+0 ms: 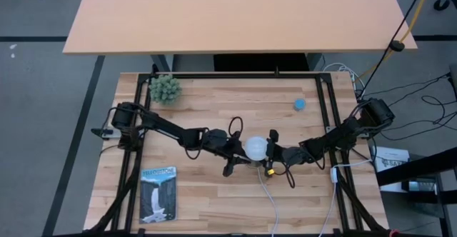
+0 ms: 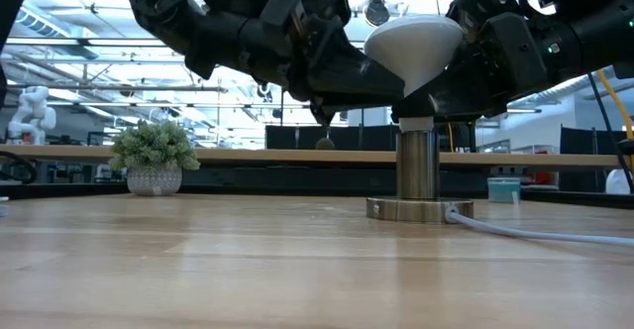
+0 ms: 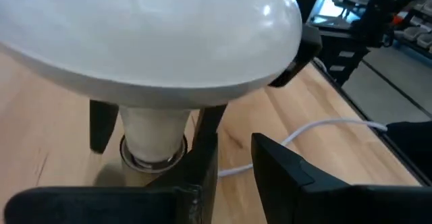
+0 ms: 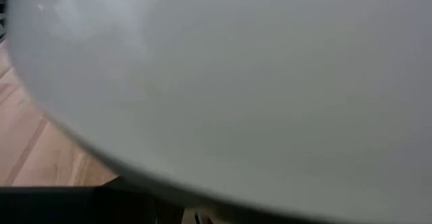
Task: Screw lightbulb
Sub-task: Insert the lightbulb into the desk lamp
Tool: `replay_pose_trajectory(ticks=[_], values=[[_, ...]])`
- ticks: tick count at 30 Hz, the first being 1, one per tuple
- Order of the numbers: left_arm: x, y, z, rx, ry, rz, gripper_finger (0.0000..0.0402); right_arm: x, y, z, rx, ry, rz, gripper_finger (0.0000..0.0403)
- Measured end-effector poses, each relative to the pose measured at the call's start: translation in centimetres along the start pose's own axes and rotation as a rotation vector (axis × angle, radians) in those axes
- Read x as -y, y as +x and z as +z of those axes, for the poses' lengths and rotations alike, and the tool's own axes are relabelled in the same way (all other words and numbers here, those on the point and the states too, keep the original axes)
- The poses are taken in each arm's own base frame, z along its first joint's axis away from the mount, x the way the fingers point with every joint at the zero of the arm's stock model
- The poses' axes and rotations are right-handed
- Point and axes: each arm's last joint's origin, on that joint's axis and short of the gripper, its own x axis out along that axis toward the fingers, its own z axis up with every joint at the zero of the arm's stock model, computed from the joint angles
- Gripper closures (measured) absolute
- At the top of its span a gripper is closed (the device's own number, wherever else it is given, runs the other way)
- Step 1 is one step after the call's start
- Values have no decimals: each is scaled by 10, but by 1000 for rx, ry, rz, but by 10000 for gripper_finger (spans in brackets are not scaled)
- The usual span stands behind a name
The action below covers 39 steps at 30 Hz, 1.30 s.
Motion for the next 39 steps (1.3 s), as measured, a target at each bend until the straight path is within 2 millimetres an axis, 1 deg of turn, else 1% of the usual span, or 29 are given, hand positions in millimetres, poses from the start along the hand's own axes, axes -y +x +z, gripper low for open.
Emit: replay_pose_trajectory(ticks=[4, 12, 17, 20, 26, 31, 39], values=[[-2, 0, 3, 36, 7, 5, 306, 0, 0, 0, 1, 2, 0, 190], [-8, -1, 3, 36, 4, 24, 306, 0, 0, 0, 0, 2, 1, 190], [-20, -4, -1, -12, -20, 64, 306, 0, 0, 0, -3, 0, -5, 190], [-24, -5, -3, -36, -35, 76, 306, 1, 0, -1, -10, -4, -7, 190], [-25, -5, -2, -31, -36, 77, 306, 1, 0, -2, -16, 27, -6, 190], [-24, -5, 0, -13, -31, 37, 306, 0, 0, -3, -26, 43, 7, 190], [-27, -6, 4, 27, -17, 51, 306, 0, 0, -3, -27, 43, 3, 190]])
